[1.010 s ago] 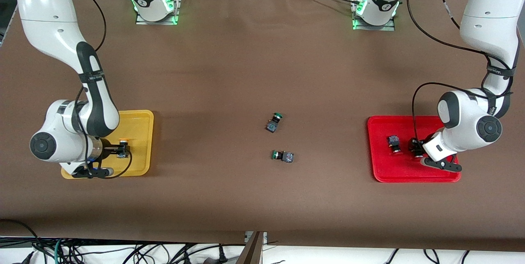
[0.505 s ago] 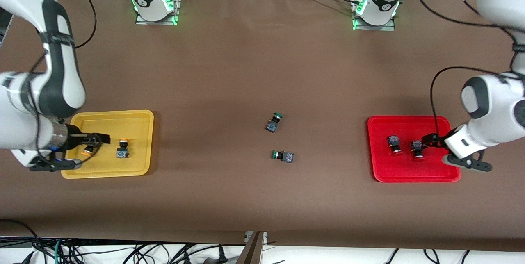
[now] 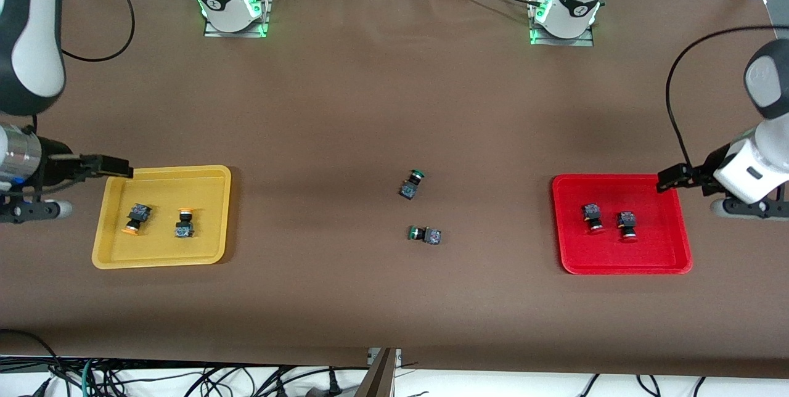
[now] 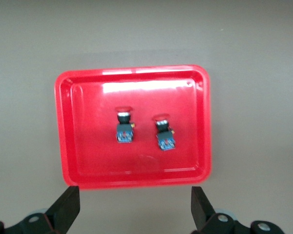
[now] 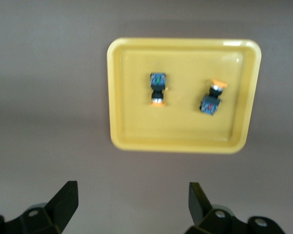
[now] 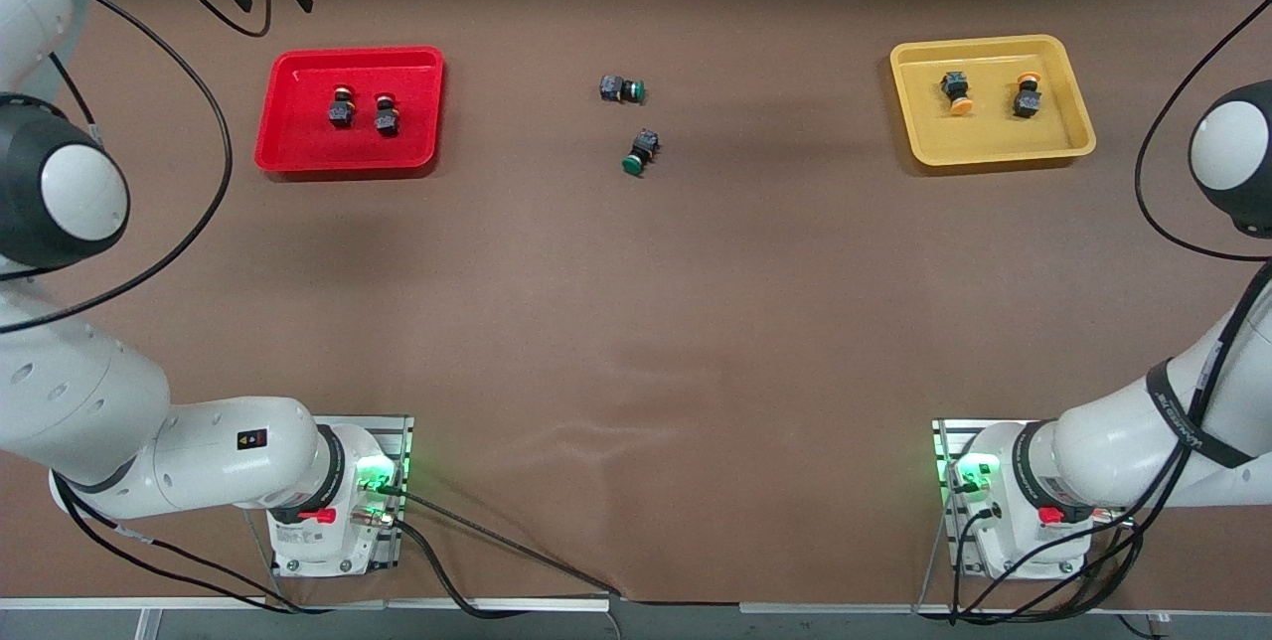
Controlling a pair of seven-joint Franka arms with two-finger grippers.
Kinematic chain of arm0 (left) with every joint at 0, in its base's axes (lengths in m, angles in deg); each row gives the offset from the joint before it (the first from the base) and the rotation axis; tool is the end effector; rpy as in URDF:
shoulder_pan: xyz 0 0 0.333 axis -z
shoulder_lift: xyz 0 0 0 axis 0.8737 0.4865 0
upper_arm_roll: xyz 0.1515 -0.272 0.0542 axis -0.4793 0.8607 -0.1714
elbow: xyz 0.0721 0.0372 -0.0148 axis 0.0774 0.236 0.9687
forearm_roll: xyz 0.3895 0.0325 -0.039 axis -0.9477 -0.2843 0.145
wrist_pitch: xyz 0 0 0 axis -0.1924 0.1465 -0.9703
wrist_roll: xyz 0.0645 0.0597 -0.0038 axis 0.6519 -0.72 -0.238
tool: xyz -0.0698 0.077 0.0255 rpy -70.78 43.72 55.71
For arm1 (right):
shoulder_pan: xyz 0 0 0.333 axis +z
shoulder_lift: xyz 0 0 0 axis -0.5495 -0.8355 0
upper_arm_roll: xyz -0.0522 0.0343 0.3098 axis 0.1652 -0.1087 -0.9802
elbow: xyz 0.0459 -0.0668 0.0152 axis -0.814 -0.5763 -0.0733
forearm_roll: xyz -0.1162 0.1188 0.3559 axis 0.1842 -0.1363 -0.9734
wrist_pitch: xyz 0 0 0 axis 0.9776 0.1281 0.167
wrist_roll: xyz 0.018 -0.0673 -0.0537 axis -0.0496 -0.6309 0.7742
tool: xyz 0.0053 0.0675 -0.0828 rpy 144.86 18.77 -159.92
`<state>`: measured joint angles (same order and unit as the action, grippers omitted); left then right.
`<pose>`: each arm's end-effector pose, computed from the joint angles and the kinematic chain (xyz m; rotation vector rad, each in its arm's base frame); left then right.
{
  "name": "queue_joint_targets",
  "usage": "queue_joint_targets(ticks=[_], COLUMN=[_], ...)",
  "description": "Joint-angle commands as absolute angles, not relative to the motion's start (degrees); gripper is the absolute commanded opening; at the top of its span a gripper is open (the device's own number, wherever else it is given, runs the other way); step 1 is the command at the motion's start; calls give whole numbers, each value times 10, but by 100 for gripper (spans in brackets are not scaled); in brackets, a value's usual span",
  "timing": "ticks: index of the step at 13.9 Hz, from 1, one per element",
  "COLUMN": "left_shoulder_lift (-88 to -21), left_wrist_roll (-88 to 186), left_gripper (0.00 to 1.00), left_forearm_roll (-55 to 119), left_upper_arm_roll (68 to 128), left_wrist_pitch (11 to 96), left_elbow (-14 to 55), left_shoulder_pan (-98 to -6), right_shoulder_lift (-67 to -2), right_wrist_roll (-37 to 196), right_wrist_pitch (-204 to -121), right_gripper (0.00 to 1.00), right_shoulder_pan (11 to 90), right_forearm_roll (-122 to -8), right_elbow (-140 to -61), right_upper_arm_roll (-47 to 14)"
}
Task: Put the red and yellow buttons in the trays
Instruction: 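Open both grippers to release the buttons in the trays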
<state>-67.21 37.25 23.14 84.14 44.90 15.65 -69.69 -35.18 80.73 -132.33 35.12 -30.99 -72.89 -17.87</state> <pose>0.6284 0.0494 0.4769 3.1222 -0.0347 0.0141 0.6608 -0.0097 0.5198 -3.0948 -0.1108 0.2605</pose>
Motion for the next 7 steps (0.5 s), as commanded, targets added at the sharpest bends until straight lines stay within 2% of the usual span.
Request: queue_joint_targets(ticks=[1, 4, 7], left_shoulder_lift=[-740, -802, -809], left_wrist_roll=[385, 404, 411], left_gripper=[100, 100, 100], left_forearm_roll=[239, 239, 253], left_upper_arm_roll=[861, 877, 864], left_wrist_pitch=[415, 411, 404], left_elbow=[192, 243, 232], left_shoulder_pan=[-699, -700, -682], right_shoulder_lift=[-305, -250, -218], right_wrist_roll=[801, 805, 808], right_wrist_pitch=[-1294, -1292, -1295], right_gripper=[100, 100, 100], right_shoulder_pan=[361, 363, 361], right_forearm_roll=[-289, -261, -263], right_elbow=[-740, -769, -779], right_upper_arm_roll=[-186, -202, -203])
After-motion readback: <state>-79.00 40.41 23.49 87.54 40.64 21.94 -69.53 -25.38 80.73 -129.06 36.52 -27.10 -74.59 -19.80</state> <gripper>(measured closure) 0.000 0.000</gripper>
